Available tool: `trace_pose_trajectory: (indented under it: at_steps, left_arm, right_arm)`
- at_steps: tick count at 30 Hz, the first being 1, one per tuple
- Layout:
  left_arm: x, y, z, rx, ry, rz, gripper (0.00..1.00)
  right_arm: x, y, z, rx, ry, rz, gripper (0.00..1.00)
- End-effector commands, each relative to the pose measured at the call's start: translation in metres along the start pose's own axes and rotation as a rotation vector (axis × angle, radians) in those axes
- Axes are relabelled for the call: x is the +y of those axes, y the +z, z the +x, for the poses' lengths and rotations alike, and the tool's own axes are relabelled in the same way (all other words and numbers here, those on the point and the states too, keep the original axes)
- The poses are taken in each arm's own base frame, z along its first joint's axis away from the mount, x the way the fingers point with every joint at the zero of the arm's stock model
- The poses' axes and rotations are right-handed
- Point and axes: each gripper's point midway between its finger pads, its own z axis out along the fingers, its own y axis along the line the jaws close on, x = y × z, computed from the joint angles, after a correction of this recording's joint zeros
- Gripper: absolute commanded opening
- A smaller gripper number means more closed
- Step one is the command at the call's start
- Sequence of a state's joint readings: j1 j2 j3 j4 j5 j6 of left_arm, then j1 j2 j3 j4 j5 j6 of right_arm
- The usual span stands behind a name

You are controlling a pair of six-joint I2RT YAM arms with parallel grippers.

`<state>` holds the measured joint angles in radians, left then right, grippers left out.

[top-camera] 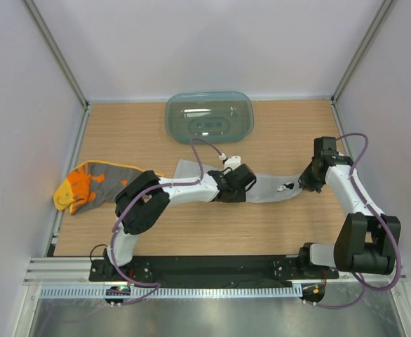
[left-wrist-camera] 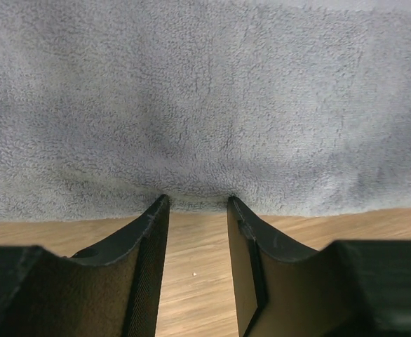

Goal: Roll the towels
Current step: Fold the towel

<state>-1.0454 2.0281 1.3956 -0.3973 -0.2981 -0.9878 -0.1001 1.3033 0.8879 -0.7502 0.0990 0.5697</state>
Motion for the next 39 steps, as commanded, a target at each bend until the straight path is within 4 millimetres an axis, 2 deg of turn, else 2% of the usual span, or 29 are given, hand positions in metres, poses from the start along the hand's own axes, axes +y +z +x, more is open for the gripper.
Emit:
trace_pose_trajectory:
  at_steps: [1,8,11,14,15,17,18,20,23,24,26,27,28,30,31,33,34,35,37,38,39]
  left_arm:
    - [0.0,0.013,0.003,-0.014,-0.011,-0.013,0.4]
    - [0.007,0.013,0.015,0.032,-0.018,-0.028,0.38]
    - [0.015,0.011,0.03,0.081,-0.032,-0.037,0.37]
    - [0.022,0.012,0.042,0.115,-0.038,-0.048,0.37]
    - [0.024,0.013,0.045,0.122,-0.034,-0.053,0.37]
    - [0.024,0.013,0.047,0.131,-0.034,-0.05,0.37]
    - [0.024,0.013,0.048,0.135,-0.034,-0.05,0.36]
    - [0.022,0.013,0.05,0.147,-0.035,-0.04,0.36]
    - [0.018,0.008,0.047,0.145,-0.039,-0.025,0.36]
    - [0.018,0.005,0.046,0.141,-0.039,-0.024,0.36]
    - [0.016,-0.007,0.034,0.103,-0.045,-0.014,0.39]
    - [0.018,-0.012,0.031,0.094,-0.035,-0.014,0.46]
    - [0.015,-0.025,0.021,0.068,-0.039,0.001,0.51]
    - [0.024,-0.036,0.013,0.041,-0.023,-0.029,0.62]
    - [0.024,-0.05,0.003,0.014,-0.026,-0.022,0.66]
    - [0.036,-0.063,-0.004,-0.017,-0.016,-0.058,0.76]
    - [0.043,-0.067,-0.004,-0.025,-0.012,-0.074,0.79]
    - [0.045,-0.081,-0.013,-0.053,-0.02,-0.064,0.83]
    - [0.064,-0.094,-0.014,-0.073,-0.007,-0.113,0.87]
    - [0.066,-0.11,-0.022,-0.102,-0.021,-0.097,0.88]
    - [0.077,-0.117,-0.024,-0.116,-0.013,-0.125,0.88]
  right_arm:
    - [0.005,-0.001,-0.006,-0.018,0.0,-0.021,0.01]
    - [0.007,-0.005,-0.01,-0.028,0.002,-0.028,0.01]
    - [0.02,-0.015,-0.017,-0.044,-0.001,-0.091,0.01]
    - [0.05,-0.036,-0.027,-0.074,-0.022,-0.226,0.01]
    - [0.07,-0.045,-0.025,-0.067,-0.055,-0.311,0.01]
    - [0.095,-0.062,-0.028,-0.08,-0.084,-0.399,0.01]
    - [0.116,-0.076,-0.024,-0.084,-0.131,-0.456,0.01]
    - [0.138,-0.092,-0.02,-0.091,-0.169,-0.518,0.01]
    - [0.182,-0.121,-0.004,-0.096,-0.257,-0.64,0.01]
    - [0.197,-0.13,-0.005,-0.106,-0.27,-0.681,0.01]
    - [0.216,-0.138,0.011,-0.085,-0.322,-0.716,0.01]
    - [0.227,-0.142,0.011,-0.085,-0.334,-0.731,0.01]
    - [0.236,-0.147,0.021,-0.079,-0.363,-0.746,0.01]
    - [0.25,-0.152,0.026,-0.073,-0.383,-0.767,0.01]
    - [0.256,-0.155,0.029,-0.071,-0.392,-0.778,0.01]
    - [0.268,-0.163,0.038,-0.073,-0.417,-0.805,0.01]
    - [0.273,-0.159,0.04,-0.067,-0.421,-0.802,0.01]
    - [0.278,-0.163,0.045,-0.068,-0.432,-0.81,0.01]
    - [0.285,-0.158,0.052,-0.053,-0.447,-0.806,0.01]
    - [0.29,-0.161,0.056,-0.054,-0.455,-0.816,0.01]
    - [0.294,-0.161,0.059,-0.05,-0.459,-0.819,0.01]
